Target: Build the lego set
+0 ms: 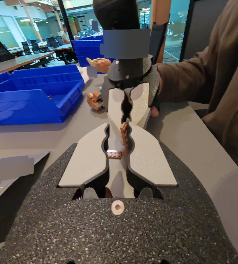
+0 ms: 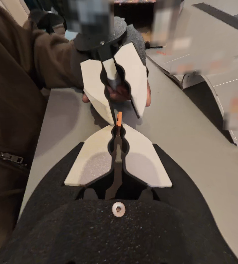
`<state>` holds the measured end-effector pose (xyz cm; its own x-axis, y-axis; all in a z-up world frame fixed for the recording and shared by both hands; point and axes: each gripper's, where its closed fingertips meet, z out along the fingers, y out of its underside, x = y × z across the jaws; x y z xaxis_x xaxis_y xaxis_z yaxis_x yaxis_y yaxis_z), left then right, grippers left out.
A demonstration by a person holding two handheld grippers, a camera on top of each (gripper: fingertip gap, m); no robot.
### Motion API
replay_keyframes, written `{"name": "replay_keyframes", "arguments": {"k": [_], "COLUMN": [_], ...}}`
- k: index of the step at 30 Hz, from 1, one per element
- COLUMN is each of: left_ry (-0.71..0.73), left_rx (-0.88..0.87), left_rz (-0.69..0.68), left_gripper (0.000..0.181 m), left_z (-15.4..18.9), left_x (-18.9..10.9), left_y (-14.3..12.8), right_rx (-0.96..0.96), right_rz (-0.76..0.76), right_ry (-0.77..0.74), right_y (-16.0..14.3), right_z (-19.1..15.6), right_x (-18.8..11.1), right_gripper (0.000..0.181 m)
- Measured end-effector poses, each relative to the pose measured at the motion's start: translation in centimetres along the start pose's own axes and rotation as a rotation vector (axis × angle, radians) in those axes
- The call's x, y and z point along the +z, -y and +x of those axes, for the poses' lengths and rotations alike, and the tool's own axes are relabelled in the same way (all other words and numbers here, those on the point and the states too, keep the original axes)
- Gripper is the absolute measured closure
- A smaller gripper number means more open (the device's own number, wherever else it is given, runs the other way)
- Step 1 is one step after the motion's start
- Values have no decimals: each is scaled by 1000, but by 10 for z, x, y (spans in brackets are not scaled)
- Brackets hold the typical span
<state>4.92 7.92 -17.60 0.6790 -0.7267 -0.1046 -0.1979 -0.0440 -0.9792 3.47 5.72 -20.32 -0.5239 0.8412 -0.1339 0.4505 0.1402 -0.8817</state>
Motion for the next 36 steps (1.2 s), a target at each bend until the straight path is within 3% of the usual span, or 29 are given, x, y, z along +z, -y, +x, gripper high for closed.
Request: {"name": "replay_keyframes", "arguments": {"k": [4, 12, 20, 26, 31, 36], "left_ry": [-63, -152, -170, -159, -164, -166], "left_rx": [-41, -157, -250, -277, -291, -296], "left_rz": [-3, -10, 238, 266, 267, 269], "left_gripper": [173, 176, 176, 176, 176, 176], "left_z": [9, 16, 8, 3, 4, 4], "left_x": [2, 2, -15, -16, -14, -14], "left_y": [-3, -4, 31, 32, 31, 30], "right_rx": [-19, -86, -77, -61, -26, 1], "right_rz": [-16, -23, 83, 127, 159, 161], "right_ry": [-1, 1, -20, -6, -21, -4], "right_y": [-4, -6, 10, 17, 20, 20], "right_z": [0, -5, -5, -9, -6, -6], "right_x": [1, 2, -2, 0, -1, -1], "right_gripper": [176, 176, 165, 160, 174, 176]}}
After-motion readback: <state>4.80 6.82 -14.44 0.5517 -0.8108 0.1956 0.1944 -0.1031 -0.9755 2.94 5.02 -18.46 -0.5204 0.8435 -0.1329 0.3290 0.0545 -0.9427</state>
